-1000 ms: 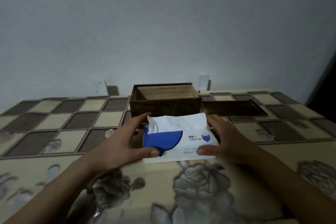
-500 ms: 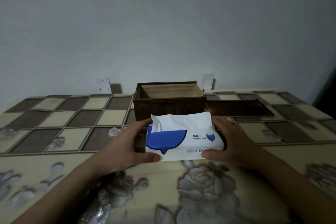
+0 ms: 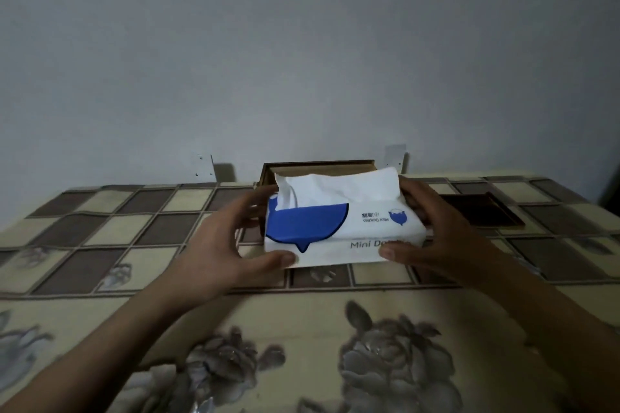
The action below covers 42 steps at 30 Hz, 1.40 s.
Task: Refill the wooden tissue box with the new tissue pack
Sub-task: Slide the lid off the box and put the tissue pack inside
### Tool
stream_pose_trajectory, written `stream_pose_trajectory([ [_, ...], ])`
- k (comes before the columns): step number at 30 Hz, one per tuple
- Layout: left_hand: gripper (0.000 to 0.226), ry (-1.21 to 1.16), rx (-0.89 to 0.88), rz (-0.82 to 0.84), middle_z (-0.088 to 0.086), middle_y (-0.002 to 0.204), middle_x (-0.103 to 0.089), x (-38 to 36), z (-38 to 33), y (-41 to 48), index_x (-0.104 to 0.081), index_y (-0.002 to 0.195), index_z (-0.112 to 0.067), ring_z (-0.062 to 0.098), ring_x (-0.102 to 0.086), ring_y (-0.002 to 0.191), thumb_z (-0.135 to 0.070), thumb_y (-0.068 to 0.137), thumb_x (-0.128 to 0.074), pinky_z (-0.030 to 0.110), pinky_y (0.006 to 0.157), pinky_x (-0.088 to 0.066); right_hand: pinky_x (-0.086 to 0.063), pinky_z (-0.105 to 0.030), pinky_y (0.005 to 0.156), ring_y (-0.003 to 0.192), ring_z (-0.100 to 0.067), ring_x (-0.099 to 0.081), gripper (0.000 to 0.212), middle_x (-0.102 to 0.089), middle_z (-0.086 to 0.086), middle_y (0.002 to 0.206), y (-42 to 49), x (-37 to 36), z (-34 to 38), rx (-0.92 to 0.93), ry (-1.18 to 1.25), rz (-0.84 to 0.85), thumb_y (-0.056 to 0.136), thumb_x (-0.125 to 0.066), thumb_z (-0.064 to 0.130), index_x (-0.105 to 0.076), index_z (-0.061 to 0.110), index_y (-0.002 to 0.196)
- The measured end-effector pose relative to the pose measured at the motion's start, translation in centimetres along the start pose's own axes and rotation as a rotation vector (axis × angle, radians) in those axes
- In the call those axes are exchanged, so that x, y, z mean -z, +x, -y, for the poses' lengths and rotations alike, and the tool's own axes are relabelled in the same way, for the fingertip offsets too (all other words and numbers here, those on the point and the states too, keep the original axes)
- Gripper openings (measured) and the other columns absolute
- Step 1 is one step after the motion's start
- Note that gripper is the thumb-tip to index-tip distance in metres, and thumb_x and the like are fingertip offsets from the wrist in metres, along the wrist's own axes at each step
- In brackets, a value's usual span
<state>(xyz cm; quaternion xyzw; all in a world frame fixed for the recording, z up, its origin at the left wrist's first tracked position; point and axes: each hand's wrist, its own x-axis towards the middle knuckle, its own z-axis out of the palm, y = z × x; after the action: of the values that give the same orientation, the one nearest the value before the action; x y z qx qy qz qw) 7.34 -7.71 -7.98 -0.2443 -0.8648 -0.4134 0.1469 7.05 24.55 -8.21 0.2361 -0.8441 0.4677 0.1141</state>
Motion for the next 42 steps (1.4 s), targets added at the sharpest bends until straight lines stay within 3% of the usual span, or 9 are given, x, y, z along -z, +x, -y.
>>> stream_pose_trajectory([
  [3, 0.081, -0.007, -0.019, -0.030, -0.051, 0.120, -0.050, 0.5, -0.2, 1.2, -0.035, 0.124, -0.072, -0.014, -0.055, 0.112, -0.064, 0.058, -0.080, -0.001, 0.084, -0.040, -0.058, -0.020, 0.072, 0.104, -0.005, -0.066, 0.083, -0.059, 0.013, 0.125, 1.3, 0.2, 0.8, 0.011, 0.074, -0.023, 0.059, -0.085, 0.048, -0.038, 0.066, 0.124],
  [9, 0.080, -0.022, -0.005, -0.062, -0.047, 0.123, -0.051, 1.1, 0.6, 3.8, -0.039, 0.130, -0.063, -0.016, -0.053, 0.114, -0.063, 0.061, -0.080, -0.001, 0.083, -0.040, -0.060, -0.030, 0.076, 0.105, -0.013, -0.069, 0.090, -0.067, 0.011, 0.120, 4.3, 0.5, 0.3, -0.005, 0.160, -0.027, 0.061, -0.088, 0.040, -0.041, 0.044, 0.138],
  [16, 0.092, -0.079, 0.085, -0.075, -0.025, 0.142, -0.050, 0.6, 2.1, 7.2, -0.038, 0.140, -0.045, -0.006, -0.052, 0.122, -0.067, 0.060, -0.077, 0.026, 0.100, -0.046, -0.055, -0.041, 0.092, 0.109, -0.006, -0.065, 0.096, -0.061, 0.018, 0.130, 7.7, 0.7, -1.0, -0.070, 0.137, -0.048, 0.060, -0.084, 0.053, -0.037, 0.039, 0.142],
  [20, 0.080, -0.150, 0.115, -0.089, -0.050, 0.125, -0.047, 0.1, 2.9, 8.5, -0.040, 0.134, -0.054, -0.023, -0.048, 0.113, -0.063, 0.064, -0.077, 0.014, 0.091, -0.043, -0.053, -0.040, 0.096, 0.105, -0.004, -0.067, 0.074, -0.068, 0.019, 0.118, 8.8, 0.6, -1.1, -0.058, 0.102, -0.029, 0.070, -0.080, 0.042, -0.044, 0.043, 0.135],
  [26, 0.065, -0.138, 0.133, -0.118, -0.058, 0.116, -0.044, -1.0, 3.6, 9.2, -0.038, 0.125, -0.066, -0.032, -0.044, 0.106, -0.059, 0.071, -0.074, 0.012, 0.086, -0.039, -0.040, -0.040, 0.109, 0.128, -0.011, -0.046, 0.107, -0.037, 0.007, 0.146, 9.3, 0.0, -2.3, -0.130, -0.064, -0.089, 0.066, -0.086, 0.037, -0.023, 0.028, 0.152],
  [28, 0.061, -0.151, 0.146, -0.118, -0.053, 0.119, -0.049, -1.3, 3.9, 9.3, -0.040, 0.125, -0.067, -0.027, -0.047, 0.108, -0.060, 0.073, -0.071, 0.019, 0.090, -0.042, -0.040, -0.041, 0.109, 0.129, -0.011, -0.043, 0.110, -0.032, 0.010, 0.143, 9.5, -0.2, -2.5, -0.127, -0.103, -0.097, 0.064, -0.087, 0.037, -0.021, 0.032, 0.152],
  [33, 0.062, -0.220, 0.170, -0.159, -0.009, 0.130, -0.061, -2.1, 4.3, 9.6, -0.043, 0.131, -0.061, 0.012, -0.061, 0.116, -0.063, 0.074, -0.068, 0.043, 0.098, -0.052, -0.041, -0.040, 0.107, 0.125, -0.009, -0.047, 0.112, -0.034, 0.017, 0.131, 10.1, -0.6, -3.2, -0.133, -0.101, -0.141, 0.056, -0.083, 0.049, -0.019, 0.043, 0.148],
  [38, 0.064, -0.161, 0.151, -0.252, 0.007, 0.129, -0.052, -2.9, 4.7, 9.7, -0.042, 0.137, -0.054, 0.022, -0.056, 0.102, -0.064, 0.076, -0.059, 0.020, 0.080, -0.043, -0.043, -0.031, 0.104, 0.117, 0.002, -0.049, 0.096, -0.043, 0.015, 0.130, 10.4, -2.0, -3.5, -0.075, -0.017, -0.248, 0.063, -0.084, 0.043, -0.032, 0.039, 0.143],
  [42, 0.084, -0.199, 0.090, -0.231, -0.017, 0.142, -0.046, -3.2, 4.9, 9.6, -0.035, 0.146, -0.043, 0.002, -0.051, 0.123, -0.061, 0.071, -0.069, 0.030, 0.102, -0.044, -0.047, -0.036, 0.102, 0.120, -0.007, -0.052, 0.093, -0.053, 0.007, 0.132, 10.2, -2.8, -3.8, -0.049, -0.017, -0.338, 0.066, -0.083, 0.043, -0.035, 0.030, 0.145],
])
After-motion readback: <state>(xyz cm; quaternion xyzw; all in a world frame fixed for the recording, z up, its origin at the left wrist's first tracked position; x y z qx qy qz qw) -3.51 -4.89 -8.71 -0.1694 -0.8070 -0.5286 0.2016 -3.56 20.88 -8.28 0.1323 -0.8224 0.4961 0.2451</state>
